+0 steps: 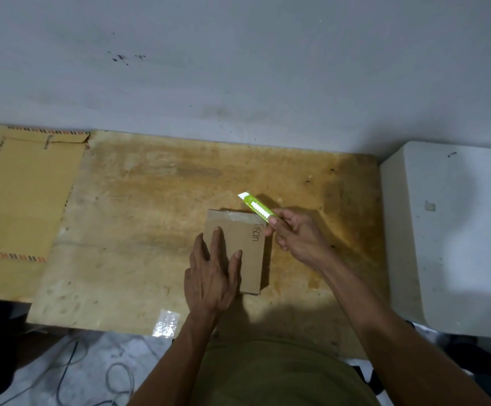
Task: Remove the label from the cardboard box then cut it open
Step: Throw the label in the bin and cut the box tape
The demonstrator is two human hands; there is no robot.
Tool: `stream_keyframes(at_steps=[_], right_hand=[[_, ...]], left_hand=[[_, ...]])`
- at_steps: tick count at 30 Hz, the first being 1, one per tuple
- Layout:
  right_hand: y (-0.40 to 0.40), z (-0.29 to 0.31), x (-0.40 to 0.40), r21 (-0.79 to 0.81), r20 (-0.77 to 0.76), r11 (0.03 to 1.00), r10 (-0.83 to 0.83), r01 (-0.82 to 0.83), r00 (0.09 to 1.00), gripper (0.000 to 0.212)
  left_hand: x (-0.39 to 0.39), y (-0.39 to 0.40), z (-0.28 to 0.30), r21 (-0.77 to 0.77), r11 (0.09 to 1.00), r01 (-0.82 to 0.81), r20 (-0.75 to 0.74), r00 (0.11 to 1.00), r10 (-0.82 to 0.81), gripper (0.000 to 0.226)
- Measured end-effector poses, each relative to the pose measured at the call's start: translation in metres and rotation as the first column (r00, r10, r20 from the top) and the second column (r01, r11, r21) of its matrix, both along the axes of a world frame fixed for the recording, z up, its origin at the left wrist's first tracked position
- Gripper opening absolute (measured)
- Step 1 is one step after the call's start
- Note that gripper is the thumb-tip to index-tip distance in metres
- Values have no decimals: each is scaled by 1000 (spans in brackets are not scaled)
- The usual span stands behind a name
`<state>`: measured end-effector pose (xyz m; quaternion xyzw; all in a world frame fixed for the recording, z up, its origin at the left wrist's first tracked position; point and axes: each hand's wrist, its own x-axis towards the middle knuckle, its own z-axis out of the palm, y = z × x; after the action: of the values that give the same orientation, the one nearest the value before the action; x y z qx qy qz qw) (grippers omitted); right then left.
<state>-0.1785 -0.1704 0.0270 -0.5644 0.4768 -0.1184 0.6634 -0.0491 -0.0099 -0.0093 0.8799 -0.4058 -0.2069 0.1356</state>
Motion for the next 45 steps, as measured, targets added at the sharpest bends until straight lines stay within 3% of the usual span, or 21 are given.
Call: stream_keyframes(at_steps=[5, 9, 13, 21, 33, 45], right_hand=[[-10, -3, -4, -254, -84, 964, 63, -83, 994, 16], [-23, 3, -2, -409, -187, 870, 216, -276, 958, 22], [-32, 15, 11, -421, -290, 783, 363, -459, 886, 34], [-48, 21, 36, -475, -442, 617, 450, -628, 776, 36], [-43, 23, 51, -484, -511, 538, 466, -690, 722, 37], [-45, 28, 36, -498, -642, 369, 452, -785, 620, 36]], left_hand=[[-1, 0, -2, 7, 1000, -15, 7, 1000, 15, 65], [-1, 0, -3, 12, 1000, -23, 4, 1000, 23, 66], [0, 1, -5, -5, 1000, -18, 1, 1000, 18, 67], [0, 1, -6, -19, 1000, -17, 5, 1000, 17, 67], [-1, 1, -5, -20, 999, -25, 19, 1000, 25, 66], [-1, 1, -7, -24, 999, -26, 1, 1000, 27, 68]])
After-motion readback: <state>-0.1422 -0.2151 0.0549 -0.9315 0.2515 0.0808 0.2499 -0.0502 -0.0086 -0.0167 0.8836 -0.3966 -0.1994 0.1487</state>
